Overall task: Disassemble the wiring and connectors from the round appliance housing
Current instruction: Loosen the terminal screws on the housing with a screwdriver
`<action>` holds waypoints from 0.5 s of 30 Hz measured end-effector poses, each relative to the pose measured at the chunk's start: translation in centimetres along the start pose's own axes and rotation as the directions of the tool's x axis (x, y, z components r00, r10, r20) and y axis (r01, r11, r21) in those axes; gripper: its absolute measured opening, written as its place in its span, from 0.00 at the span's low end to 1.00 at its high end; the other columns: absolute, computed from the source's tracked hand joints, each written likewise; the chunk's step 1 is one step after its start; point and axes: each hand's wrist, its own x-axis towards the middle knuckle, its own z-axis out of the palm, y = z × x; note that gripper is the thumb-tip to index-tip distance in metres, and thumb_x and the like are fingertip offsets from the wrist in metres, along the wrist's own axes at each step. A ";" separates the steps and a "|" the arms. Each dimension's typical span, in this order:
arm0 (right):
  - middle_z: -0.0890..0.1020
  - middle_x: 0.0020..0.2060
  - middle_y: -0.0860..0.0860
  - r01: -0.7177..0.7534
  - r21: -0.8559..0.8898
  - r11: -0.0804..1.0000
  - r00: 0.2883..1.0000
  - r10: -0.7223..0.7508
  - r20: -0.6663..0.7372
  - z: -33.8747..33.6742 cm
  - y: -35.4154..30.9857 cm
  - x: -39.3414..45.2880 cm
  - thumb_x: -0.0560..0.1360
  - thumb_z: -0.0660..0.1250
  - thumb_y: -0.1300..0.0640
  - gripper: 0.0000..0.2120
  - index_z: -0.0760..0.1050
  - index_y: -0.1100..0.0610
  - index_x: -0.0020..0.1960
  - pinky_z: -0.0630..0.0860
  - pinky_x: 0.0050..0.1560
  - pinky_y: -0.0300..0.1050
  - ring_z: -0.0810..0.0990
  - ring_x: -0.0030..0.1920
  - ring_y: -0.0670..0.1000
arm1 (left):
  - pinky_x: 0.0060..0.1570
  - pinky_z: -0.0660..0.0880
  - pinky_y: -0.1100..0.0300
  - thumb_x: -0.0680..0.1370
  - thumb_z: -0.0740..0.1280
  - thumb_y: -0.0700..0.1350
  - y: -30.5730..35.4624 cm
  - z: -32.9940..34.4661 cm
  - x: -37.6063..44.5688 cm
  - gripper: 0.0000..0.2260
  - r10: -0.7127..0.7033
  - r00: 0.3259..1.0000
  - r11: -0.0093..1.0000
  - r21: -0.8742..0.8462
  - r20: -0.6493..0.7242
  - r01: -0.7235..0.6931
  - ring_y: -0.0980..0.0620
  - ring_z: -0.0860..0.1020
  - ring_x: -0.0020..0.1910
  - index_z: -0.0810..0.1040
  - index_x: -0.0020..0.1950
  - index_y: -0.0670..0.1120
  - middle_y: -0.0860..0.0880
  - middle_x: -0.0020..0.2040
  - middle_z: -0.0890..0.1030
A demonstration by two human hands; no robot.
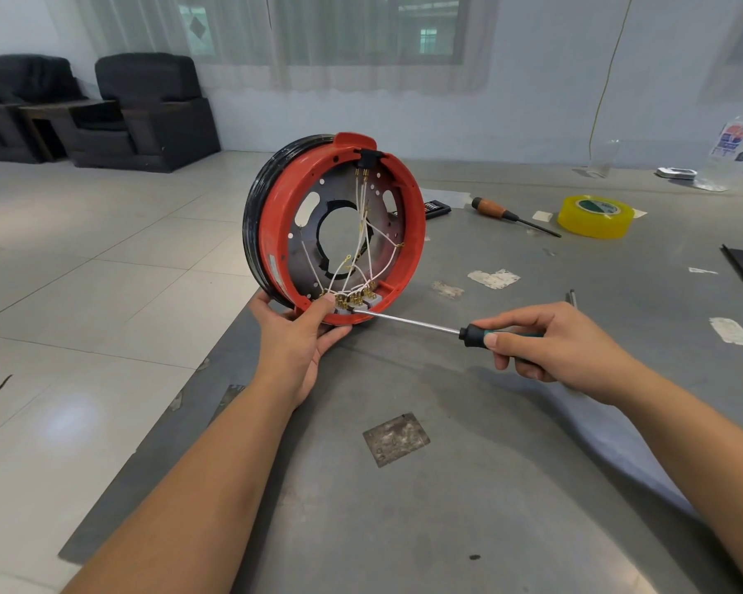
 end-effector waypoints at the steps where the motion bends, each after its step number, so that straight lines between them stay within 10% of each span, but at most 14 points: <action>1: 0.85 0.37 0.58 -0.005 0.003 1.000 1.000 0.005 0.006 0.0 0.0 0.0 0.77 0.73 0.54 0.08 0.87 0.44 0.53 0.68 0.27 0.37 0.71 0.29 0.50 | 0.45 0.86 0.45 0.78 0.75 0.34 0.0 0.0 -0.1 0.27 0.001 1.000 1.000 0.003 -0.001 -0.001 0.39 0.88 0.53 0.65 0.63 0.56 0.37 0.65 0.78; 15: 0.85 0.38 0.58 -0.044 0.066 0.997 0.998 0.041 0.048 -0.1 0.4 0.6 0.76 0.73 0.51 0.08 0.86 0.44 0.54 0.67 0.27 0.37 0.70 0.29 0.50 | 0.50 0.86 0.44 0.79 0.73 0.33 0.4 0.2 -0.7 0.27 0.023 1.000 1.000 0.016 0.008 -0.023 0.39 0.86 0.58 0.63 0.65 0.56 0.40 0.65 0.76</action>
